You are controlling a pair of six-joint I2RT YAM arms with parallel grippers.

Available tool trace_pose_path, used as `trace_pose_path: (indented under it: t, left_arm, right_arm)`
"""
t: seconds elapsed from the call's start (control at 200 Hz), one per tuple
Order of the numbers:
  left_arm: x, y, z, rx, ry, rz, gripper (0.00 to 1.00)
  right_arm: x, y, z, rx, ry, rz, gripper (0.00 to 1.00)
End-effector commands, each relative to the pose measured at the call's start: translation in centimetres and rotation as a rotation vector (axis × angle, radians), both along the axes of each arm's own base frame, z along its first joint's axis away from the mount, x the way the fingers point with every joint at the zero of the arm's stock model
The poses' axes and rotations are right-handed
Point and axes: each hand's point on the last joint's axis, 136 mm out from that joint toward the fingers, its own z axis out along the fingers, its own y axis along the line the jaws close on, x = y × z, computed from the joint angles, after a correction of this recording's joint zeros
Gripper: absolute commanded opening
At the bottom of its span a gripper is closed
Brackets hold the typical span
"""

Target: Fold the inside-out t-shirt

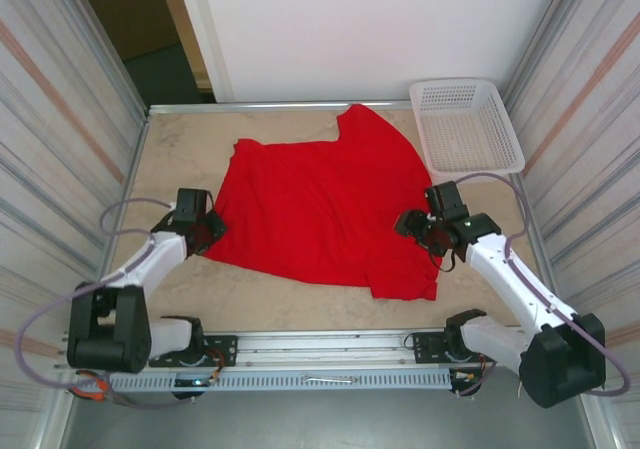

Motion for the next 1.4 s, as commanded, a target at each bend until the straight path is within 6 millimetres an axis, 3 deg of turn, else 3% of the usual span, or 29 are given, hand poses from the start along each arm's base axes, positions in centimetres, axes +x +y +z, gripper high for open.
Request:
trace_pose_path:
  t: [0.0, 0.12, 0.261, 0.366, 0.451, 0.591, 0.726, 0.897, 0.967, 1.082, 1.207, 1.393]
  left_arm:
    - [-2.5, 0.1, 1.5, -0.044, -0.026, 0.048, 0.00]
    - [-5.8, 0.7, 2.6, -0.085, -0.062, 0.138, 0.00]
    - [-8.7, 1.1, 2.0, -0.154, -0.120, 0.232, 0.00]
    - [-7.9, 1.5, 2.2, -0.133, -0.169, 0.228, 0.03]
    - [-6.4, 1.5, 2.4, -0.080, -0.131, 0.174, 0.29]
    - [-3.3, 0.9, 3.0, -0.012, -0.039, 0.059, 0.56]
    - [-1.0, 0.8, 3.4, 0.027, -0.034, 0.003, 0.61]
    - [0.2, 1.4, 2.4, 0.073, 0.003, -0.031, 0.64]
    - [0.4, 1.5, 1.8, 0.073, 0.031, -0.042, 0.65]
    - [0.6, 1.6, 1.6, 0.064, 0.038, -0.053, 0.65]
    - [0.5, 1.7, 2.0, 0.061, 0.023, -0.056, 0.66]
    - [-0.2, 1.1, 2.3, 0.043, 0.031, -0.093, 0.67]
  right_arm:
    - [-3.3, 0.8, -1.2, -0.018, 0.097, 0.108, 0.68]
    - [-5.6, 2.6, -2.1, -0.051, 0.157, 0.221, 0.67]
    - [-8.0, 3.8, -2.8, -0.156, 0.201, 0.335, 0.67]
    - [-9.0, 4.9, -3.3, -0.207, 0.219, 0.398, 0.66]
    - [-9.4, 5.6, -3.9, -0.254, 0.237, 0.443, 0.65]
    - [-10.3, 6.9, -5.2, -0.342, 0.271, 0.516, 0.62]
    - [-10.9, 8.3, -5.8, -0.407, 0.273, 0.566, 0.62]
    - [-11.1, 9.3, -7.1, -0.443, 0.288, 0.588, 0.58]
    - [-11.1, 9.2, -7.7, -0.466, 0.295, 0.588, 0.53]
    - [-11.2, 8.5, -8.2, -0.519, 0.301, 0.594, 0.32]
    - [-11.3, 7.9, -7.7, -0.541, 0.291, 0.592, 0.00]
    - [-11.5, 7.5, -4.4, -0.496, 0.237, 0.591, 0.00]
